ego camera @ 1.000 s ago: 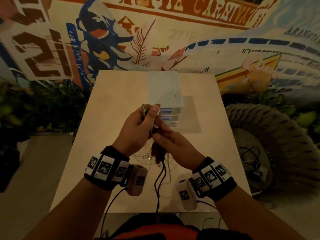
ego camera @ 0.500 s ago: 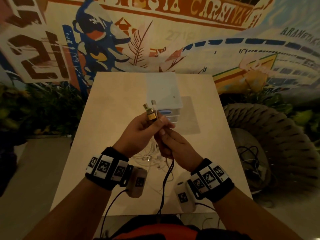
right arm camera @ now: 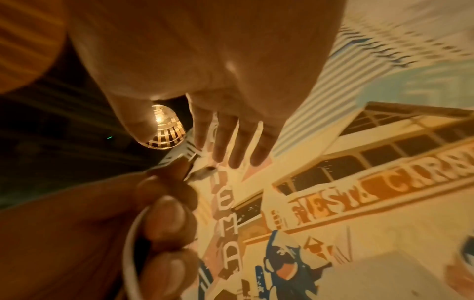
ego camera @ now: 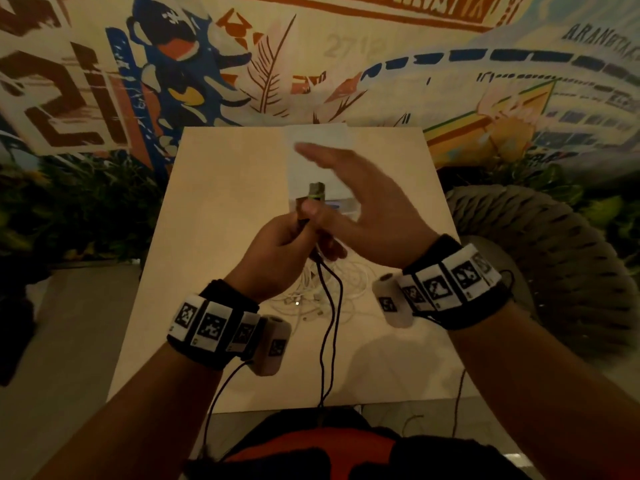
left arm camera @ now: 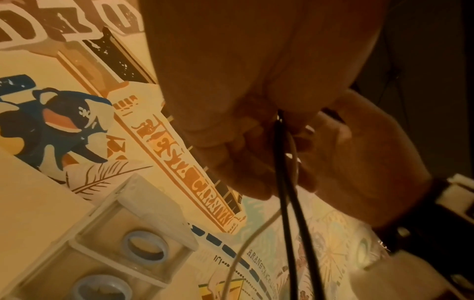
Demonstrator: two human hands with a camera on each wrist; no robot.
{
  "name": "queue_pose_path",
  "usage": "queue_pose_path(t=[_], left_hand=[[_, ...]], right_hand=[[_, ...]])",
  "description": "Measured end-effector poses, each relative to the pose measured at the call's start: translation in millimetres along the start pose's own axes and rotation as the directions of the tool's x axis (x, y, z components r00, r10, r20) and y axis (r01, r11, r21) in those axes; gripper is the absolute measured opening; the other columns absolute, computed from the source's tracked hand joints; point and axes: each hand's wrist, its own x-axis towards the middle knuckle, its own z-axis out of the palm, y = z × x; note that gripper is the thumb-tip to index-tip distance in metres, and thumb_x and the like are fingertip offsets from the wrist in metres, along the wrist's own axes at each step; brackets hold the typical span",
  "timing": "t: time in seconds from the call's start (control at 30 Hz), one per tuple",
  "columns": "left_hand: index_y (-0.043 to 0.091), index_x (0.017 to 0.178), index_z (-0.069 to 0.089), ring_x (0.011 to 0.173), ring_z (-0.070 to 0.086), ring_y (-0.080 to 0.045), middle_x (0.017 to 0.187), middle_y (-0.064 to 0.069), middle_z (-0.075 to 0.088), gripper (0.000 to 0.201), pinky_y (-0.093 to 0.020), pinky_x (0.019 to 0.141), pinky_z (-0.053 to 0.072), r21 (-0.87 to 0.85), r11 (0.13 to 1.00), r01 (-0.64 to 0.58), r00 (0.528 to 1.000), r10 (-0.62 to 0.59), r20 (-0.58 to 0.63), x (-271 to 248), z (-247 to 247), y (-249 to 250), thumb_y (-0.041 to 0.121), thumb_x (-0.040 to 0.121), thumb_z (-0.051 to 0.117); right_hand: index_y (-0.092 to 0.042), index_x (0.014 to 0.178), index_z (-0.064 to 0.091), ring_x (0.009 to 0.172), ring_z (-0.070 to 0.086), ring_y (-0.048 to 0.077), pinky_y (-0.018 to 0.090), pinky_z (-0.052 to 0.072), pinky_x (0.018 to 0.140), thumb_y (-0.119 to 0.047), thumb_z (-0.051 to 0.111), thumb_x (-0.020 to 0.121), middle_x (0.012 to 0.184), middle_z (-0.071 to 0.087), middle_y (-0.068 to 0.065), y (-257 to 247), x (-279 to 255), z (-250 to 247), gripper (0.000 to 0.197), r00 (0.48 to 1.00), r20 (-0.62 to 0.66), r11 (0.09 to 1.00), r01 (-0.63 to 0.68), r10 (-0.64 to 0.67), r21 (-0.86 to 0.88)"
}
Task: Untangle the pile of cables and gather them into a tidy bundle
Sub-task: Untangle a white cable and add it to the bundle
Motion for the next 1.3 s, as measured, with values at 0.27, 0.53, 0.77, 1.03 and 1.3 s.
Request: queue_pose_path(t=[0.27,0.53,0.77,1.03,1.3], left_hand=[[0.003,0.083,0.066,0.060,0.068,-0.027,0.066,-0.023,0.067,0.029,-0.039,0.063,0.060,-0.032,0.999,0.028,0.999,-0.027,0.043,-8,-3,-4,-0.006,0.099,0.044],[0.015,0.071,0.053,0.044,0.040,-0.012,0.047,0.005,0.045,0.018,-0.028,0.050,0.036,-0.075,0.992,0.105,0.994,-0.102,0.036,-10,-2,-13,0.014,0.088,0.048],[0.002,0.113,0.063,0.046,0.016,-0.014,0.057,0.000,0.021,0.026,-0.026,0.046,0.019,-0.426,0.894,0.139,0.982,-0.180,-0.059,-2,-15,-21,0.017,0.108,0.043],[0.015,0.091,0.054,0.051,0.015,-0.018,0.061,-0.002,0.019,0.032,-0.027,0.047,0.028,-0.491,0.855,0.168,0.951,-0.272,-0.148,-1,-36,-38,0.036,0.110,0.037],[0.020,0.084,0.054,0.049,0.010,-0.013,0.061,0.001,0.015,0.031,-0.022,0.043,0.017,-0.543,0.791,0.282,0.914,-0.394,-0.100,-10,-52,-63,0.033,0.109,0.041]], right_hand=[[-0.019,0.133,0.064,0.126,0.057,0.008,0.026,0.044,0.105,-0.023,0.043,0.108,0.133,0.066,-0.003,-13,6,31,0.033,0.996,0.083,0.999,0.040,-0.042,0.020],[-0.022,0.148,0.049,0.111,0.055,-0.002,0.009,0.035,0.092,-0.025,0.041,0.109,0.125,0.063,-0.012,-2,-3,38,0.040,0.983,0.166,0.997,0.078,-0.077,0.000],[-0.027,0.156,0.031,0.131,0.055,0.009,0.039,0.048,0.108,-0.052,0.048,0.100,0.150,0.051,-0.001,37,-45,80,0.063,0.910,0.314,0.829,-0.385,0.270,0.405],[-0.019,0.074,0.054,0.058,0.059,0.014,0.032,0.052,0.067,-0.051,0.047,0.102,0.057,0.056,-0.010,55,-117,128,0.043,0.621,0.622,0.613,-0.742,0.476,0.272],[-0.021,0.067,0.044,0.053,0.044,0.006,0.025,0.038,0.061,-0.066,0.046,0.093,0.061,0.044,-0.006,100,-248,129,0.052,0.400,0.704,0.559,-0.829,0.588,0.004]])
